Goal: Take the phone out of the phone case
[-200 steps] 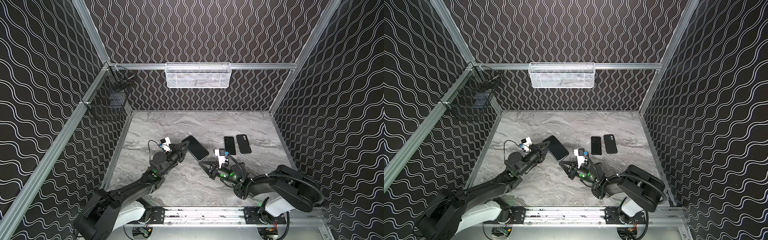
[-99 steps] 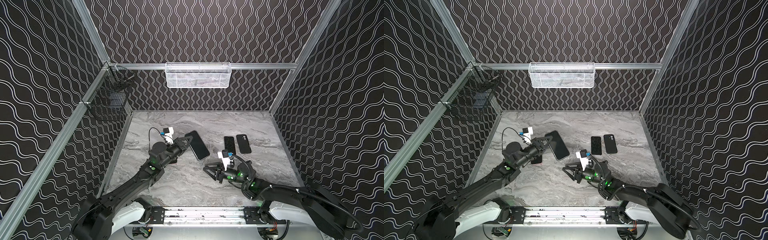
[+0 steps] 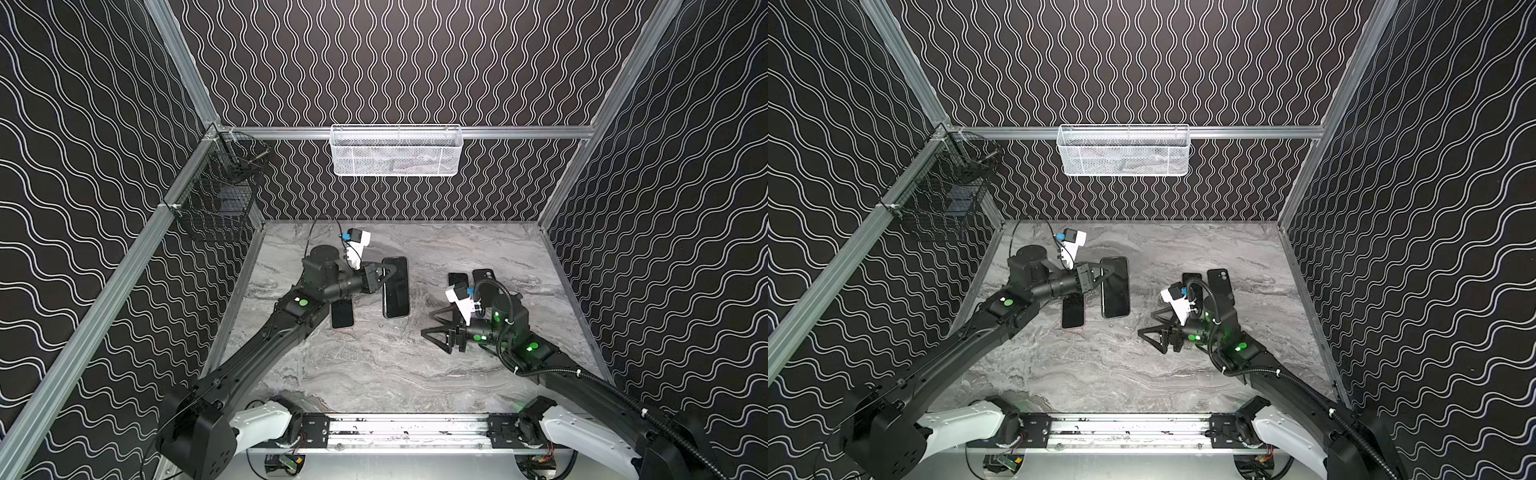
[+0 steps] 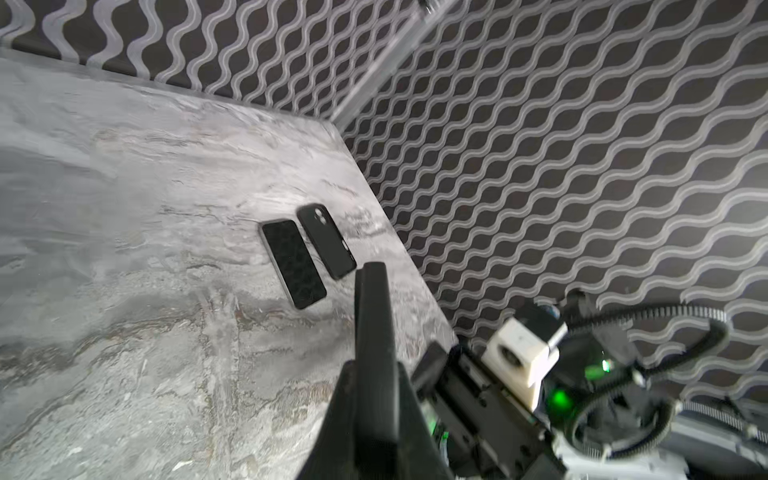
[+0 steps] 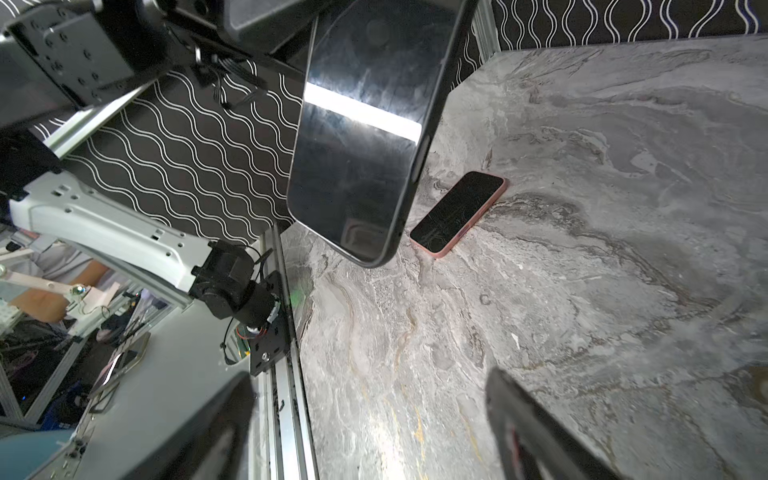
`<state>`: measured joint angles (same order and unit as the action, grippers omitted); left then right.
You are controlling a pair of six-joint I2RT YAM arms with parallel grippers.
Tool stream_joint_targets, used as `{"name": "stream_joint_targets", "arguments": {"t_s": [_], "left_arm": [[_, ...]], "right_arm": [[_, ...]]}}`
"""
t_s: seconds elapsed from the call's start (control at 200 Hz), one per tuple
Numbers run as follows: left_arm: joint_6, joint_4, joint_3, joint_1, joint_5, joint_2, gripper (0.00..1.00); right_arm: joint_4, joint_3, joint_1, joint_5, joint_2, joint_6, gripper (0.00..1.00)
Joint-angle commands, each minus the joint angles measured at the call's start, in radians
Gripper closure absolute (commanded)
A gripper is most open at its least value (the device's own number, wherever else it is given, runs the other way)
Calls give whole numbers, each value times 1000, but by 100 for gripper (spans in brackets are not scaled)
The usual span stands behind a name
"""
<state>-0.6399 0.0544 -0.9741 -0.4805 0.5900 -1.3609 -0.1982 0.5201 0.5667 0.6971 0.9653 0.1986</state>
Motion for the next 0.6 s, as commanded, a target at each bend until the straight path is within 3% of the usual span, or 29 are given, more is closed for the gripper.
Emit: {"name": "stream_joint_targets", "arguments": {"t_s": [0.0, 0.14, 0.355, 0.596], "left_arm": [[155, -31, -46, 3, 144, -22, 100], [234, -33, -58, 5, 191, -22, 100], [297, 4, -66, 5, 315, -37, 100], [224, 131, -38, 4, 378, -72, 100]], "right_arm": [[133, 51, -4, 48, 9, -108, 1], [236, 136, -4, 70, 60, -210, 1], [300, 210, 2, 71, 134, -248, 5], [328, 227, 33, 90, 170, -317, 15]]}}
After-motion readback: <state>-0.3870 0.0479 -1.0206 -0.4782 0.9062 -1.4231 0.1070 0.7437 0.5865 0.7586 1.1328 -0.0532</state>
